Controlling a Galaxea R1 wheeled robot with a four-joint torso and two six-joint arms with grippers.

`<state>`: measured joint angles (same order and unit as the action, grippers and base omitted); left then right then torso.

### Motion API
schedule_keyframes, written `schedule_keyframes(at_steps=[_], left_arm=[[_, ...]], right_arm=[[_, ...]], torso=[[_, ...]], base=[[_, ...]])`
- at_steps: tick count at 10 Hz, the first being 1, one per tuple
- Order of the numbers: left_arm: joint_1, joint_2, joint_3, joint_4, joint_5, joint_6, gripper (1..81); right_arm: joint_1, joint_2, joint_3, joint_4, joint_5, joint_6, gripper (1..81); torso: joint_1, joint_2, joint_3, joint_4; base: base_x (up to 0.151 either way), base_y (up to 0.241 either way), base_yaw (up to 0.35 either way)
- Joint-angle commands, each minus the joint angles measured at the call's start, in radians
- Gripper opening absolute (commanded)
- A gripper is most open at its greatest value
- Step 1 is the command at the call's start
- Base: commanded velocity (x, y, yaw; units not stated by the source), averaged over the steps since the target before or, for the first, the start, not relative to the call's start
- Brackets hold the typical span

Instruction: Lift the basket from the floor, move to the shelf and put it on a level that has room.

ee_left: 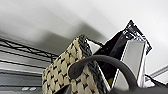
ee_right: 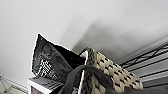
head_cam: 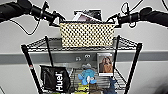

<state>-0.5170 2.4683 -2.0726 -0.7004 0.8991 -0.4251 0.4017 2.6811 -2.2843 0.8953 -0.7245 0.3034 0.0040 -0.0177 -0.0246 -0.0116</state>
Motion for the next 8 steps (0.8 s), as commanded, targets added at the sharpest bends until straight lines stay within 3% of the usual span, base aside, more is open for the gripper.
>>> schedule_keyframes(at_steps=[1, 8], left_arm=[[-0.211, -0.029, 0.034, -0.04, 0.003, 0.005, 81.1], [-0.249, -0.224, 0.295, -0.06, -0.034, 0.0, 81.1]], right_arm=[[0.192, -0.086, 0.074, 0.097, -0.029, -0.058, 81.1], [0.232, -0.323, 0.401, 0.114, -0.006, -0.05, 81.1]], torso=[[0.0, 0.0, 0.0, 0.0], [0.0, 0.0, 0.0, 0.0]], base=[[0.0, 0.0, 0.0], [0.0, 0.0, 0.0]])
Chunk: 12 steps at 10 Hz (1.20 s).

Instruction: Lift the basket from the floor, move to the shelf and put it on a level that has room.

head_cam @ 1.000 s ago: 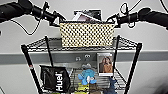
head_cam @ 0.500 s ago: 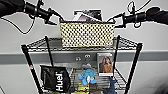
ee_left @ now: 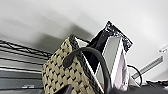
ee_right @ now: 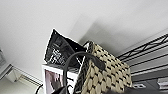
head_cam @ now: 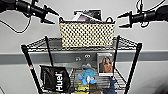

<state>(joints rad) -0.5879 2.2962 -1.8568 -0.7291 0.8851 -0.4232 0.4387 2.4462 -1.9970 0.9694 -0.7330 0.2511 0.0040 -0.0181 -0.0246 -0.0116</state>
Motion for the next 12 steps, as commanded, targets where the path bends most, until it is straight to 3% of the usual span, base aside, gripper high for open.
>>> schedule_keyframes(at_steps=[1, 4, 8, 12], left_arm=[[-0.178, -0.087, 0.129, -0.027, -0.02, -0.003, 81.1], [-0.178, -0.227, 0.249, -0.018, -0.017, -0.006, 81.1], [-0.178, -0.415, 0.411, -0.003, -0.006, -0.006, 81.1], [-0.166, -0.558, 0.439, 0.059, 0.062, -0.008, 81.1]], right_arm=[[0.2, -0.134, 0.164, 0.04, 0.015, 0.005, 81.1], [0.212, -0.296, 0.354, 0.023, 0.06, 0.007, 81.1], [0.228, -0.471, 0.497, 0.011, 0.057, 0.031, 81.1], [0.189, -0.615, 0.578, -0.107, 0.038, 0.106, 81.1]], torso=[[0.0, 0.0, 0.0, 0.0], [0.0, 0.0, 0.0, 0.0], [0.0, 0.0, 0.0, 0.0], [-0.001, 0.0, 0.002, 0.0]], base=[[0.0, 0.0, 0.0], [0.0, 0.0, 0.0], [0.0, 0.0, 0.0], [0.0, 0.0, 0.0]])
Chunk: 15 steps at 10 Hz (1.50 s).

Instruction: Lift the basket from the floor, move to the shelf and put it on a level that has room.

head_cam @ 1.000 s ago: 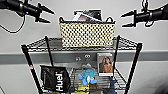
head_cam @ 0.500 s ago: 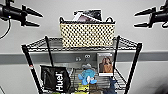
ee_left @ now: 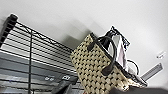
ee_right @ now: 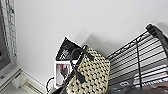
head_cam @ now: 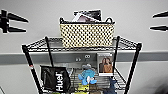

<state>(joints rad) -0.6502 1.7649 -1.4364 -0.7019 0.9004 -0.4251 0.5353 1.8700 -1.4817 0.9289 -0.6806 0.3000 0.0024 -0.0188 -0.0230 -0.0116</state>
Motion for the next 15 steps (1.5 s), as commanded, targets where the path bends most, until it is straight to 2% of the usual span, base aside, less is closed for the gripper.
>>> schedule_keyframes(at_steps=[1, 4, 9, 12, 13, 15], left_arm=[[-0.09, -0.06, 0.022, 0.06, 0.078, -0.006, 81.1], [-0.024, -0.125, 0.037, 0.134, 0.1, -0.006, 81.1], [0.132, -0.178, 0.031, 0.228, 0.092, -0.003, 81.1], [0.251, -0.192, 0.03, 0.268, 0.088, 0.0, 81.1], [0.289, -0.198, 0.03, 0.271, 0.066, 0.002, 81.1], [0.358, -0.203, 0.03, 0.294, 0.034, 0.003, 81.1]], right_arm=[[0.062, -0.068, 0.072, -0.102, -0.028, 0.071, 81.1], [-0.033, -0.116, 0.069, -0.162, -0.045, 0.071, 81.1], [-0.197, -0.139, 0.028, -0.249, -0.045, 0.071, 81.1], [-0.292, -0.138, -0.008, -0.258, -0.045, 0.059, 81.1], [-0.326, -0.136, -0.017, -0.281, -0.045, 0.06, 81.1], [-0.383, -0.138, -0.041, -0.286, -0.045, 0.059, 81.1]], torso=[[0.0, 0.0, 0.0, 0.0], [-0.001, 0.0, 0.001, 0.0], [-0.002, -0.001, 0.001, 0.0], [-0.002, -0.001, 0.001, 0.0], [-0.002, -0.001, 0.001, 0.0], [-0.002, -0.001, 0.001, 0.0]], base=[[0.0, 0.0, 0.0], [0.0, 0.0, 0.0], [0.0, 0.0, 0.0], [0.0, 0.0, 0.0], [0.0, 0.0, 0.0], [0.0, 0.0, 0.0]])
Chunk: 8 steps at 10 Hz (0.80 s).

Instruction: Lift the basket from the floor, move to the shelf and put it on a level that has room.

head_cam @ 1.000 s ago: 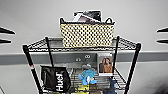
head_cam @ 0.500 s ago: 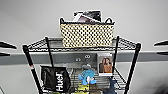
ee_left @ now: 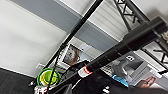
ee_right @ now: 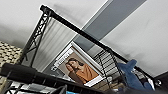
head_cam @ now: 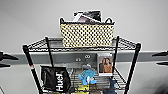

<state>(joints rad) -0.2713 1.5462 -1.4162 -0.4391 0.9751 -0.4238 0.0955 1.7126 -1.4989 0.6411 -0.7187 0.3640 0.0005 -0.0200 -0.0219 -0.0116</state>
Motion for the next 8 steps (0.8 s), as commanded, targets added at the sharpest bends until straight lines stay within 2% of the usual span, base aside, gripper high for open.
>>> schedule_keyframes(at_steps=[1, 3, 4, 8], left_arm=[[0.025, 0.013, 0.009, 0.039, -0.068, 0.003, 81.1], [0.109, 0.01, 0.014, 0.051, -0.114, 0.005, 81.1], [0.158, 0.011, 0.019, 0.05, -0.15, 0.027, 81.1], [0.352, 0.029, 0.022, 0.054, -0.26, 0.056, 81.1]], right_arm=[[0.022, 0.021, -0.027, 0.0, -0.001, -0.005, 81.1], [-0.069, 0.024, -0.044, -0.001, 0.01, -0.014, 81.1], [-0.117, 0.032, -0.067, 0.0, 0.015, -0.046, 81.1], [-0.273, 0.084, -0.121, 0.002, 0.027, -0.1, 81.1]], torso=[[0.0, 0.0, 0.0, 0.0], [0.0, 0.0, 0.0, 0.0], [0.0, 0.0, 0.0, 0.0], [0.0, 0.0, 0.0, 0.0]], base=[[0.0, 0.0, 0.0], [0.0, 0.0, 0.0], [0.0, 0.0, 0.0], [0.0, 0.0, 0.0]])
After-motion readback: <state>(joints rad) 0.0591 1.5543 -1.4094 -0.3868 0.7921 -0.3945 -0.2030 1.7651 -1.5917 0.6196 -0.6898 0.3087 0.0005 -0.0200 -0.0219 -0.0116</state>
